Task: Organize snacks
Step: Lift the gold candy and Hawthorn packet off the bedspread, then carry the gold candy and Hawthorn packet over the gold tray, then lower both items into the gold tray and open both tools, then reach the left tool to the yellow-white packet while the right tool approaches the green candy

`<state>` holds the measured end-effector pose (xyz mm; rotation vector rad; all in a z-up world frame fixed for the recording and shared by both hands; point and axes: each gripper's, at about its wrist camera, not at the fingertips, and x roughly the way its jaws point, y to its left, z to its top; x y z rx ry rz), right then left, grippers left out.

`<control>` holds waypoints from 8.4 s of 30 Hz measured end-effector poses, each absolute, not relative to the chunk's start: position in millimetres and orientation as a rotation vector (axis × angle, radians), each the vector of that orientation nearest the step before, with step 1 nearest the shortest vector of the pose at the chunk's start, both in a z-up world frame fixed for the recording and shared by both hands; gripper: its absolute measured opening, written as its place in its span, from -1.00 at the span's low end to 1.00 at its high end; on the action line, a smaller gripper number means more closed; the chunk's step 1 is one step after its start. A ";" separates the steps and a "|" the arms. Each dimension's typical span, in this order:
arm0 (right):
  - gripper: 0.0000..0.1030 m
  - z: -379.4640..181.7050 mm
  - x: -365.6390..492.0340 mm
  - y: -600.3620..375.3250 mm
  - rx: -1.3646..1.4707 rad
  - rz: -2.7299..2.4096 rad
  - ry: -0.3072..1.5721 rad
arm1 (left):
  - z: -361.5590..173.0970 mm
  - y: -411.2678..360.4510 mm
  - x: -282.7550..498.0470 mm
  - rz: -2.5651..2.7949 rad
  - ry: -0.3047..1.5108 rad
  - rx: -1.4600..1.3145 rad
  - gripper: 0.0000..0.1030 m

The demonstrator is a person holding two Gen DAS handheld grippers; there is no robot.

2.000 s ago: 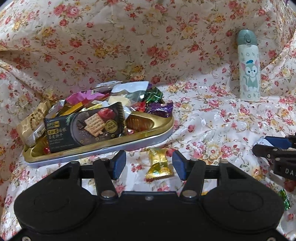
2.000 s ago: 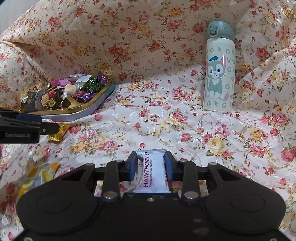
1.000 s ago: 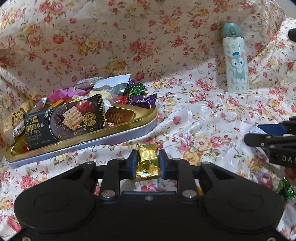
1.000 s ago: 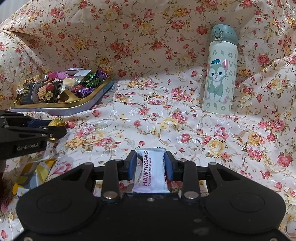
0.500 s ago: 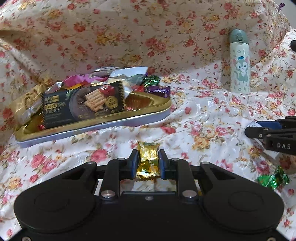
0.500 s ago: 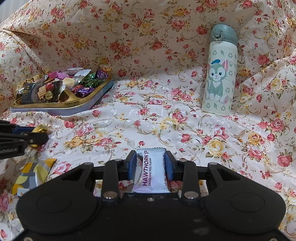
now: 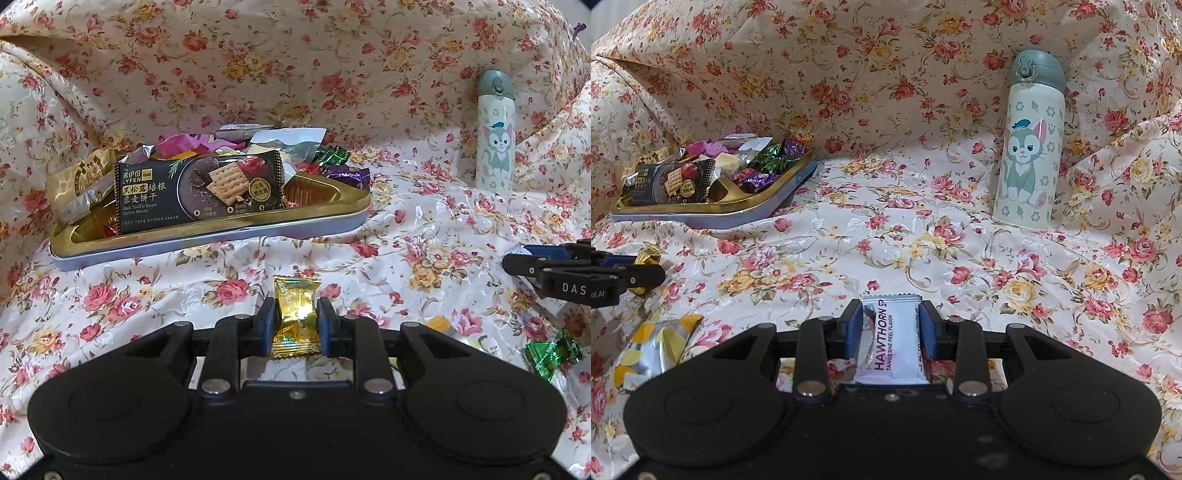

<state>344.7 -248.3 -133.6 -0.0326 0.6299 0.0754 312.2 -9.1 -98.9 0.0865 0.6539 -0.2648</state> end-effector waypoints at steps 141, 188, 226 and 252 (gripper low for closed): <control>-0.53 -64.9 70.2 -227.7 0.190 0.309 0.985 | -67.8 -31.6 107.8 -0.309 1.238 0.040 -0.45; -0.52 -79.2 99.2 -208.9 0.073 0.292 1.055 | -51.3 -24.7 86.0 -0.309 1.190 0.083 -0.32; -0.46 -48.9 104.8 -215.4 0.114 0.306 0.964 | -25.9 -21.4 103.9 -0.284 1.086 0.122 -0.31; -0.01 -58.6 209.8 -228.5 -0.108 0.327 0.694 | -19.5 -35.5 213.0 -0.232 0.811 0.083 0.17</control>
